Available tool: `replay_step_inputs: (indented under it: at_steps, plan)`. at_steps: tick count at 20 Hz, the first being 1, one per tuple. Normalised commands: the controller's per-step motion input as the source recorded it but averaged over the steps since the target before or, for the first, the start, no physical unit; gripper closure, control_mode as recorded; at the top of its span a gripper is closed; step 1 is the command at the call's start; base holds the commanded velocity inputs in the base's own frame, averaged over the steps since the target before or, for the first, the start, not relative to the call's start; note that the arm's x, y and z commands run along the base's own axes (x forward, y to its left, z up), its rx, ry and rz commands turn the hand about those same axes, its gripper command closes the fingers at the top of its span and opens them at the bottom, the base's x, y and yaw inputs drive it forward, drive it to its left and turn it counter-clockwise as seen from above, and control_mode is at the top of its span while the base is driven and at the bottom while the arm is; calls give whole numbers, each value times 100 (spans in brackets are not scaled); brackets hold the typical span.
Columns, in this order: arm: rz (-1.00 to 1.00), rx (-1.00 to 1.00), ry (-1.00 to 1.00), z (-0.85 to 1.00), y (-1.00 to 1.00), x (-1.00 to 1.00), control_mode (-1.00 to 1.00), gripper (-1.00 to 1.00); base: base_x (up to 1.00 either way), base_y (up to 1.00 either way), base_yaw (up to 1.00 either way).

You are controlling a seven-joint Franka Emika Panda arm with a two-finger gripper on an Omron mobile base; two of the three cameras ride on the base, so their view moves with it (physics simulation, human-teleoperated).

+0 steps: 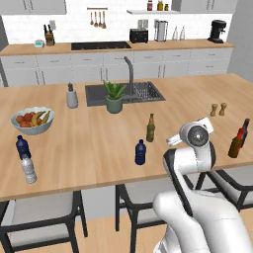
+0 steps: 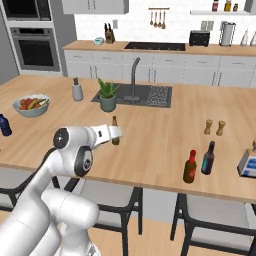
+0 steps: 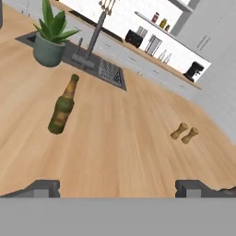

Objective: Move the plastic bottles in the middle to the plastics group, and the glass bottles in the middle to the glass group.

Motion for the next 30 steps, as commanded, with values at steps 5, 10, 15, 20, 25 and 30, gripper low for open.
replay_step_inputs:
  at_steps: [5, 10, 15, 20, 25, 30]
  plan:
    - [0, 3, 0, 39, 37, -14, -100, -100, 0, 0, 0]
    - [0, 8, 3, 31, 33, -13, -100, -100, 0, 0, 0]
    - [0, 23, 10, 13, 47, -1, -100, -100, 0, 0, 0]
    - [1, 26, 8, 0, 44, 2, -100, -100, 0, 0, 0]
    - [0, 31, 16, -2, 35, 0, -100, -100, 0, 0, 0]
    - [0, 29, 28, -14, 24, 2, -100, -100, 0, 0, 0]
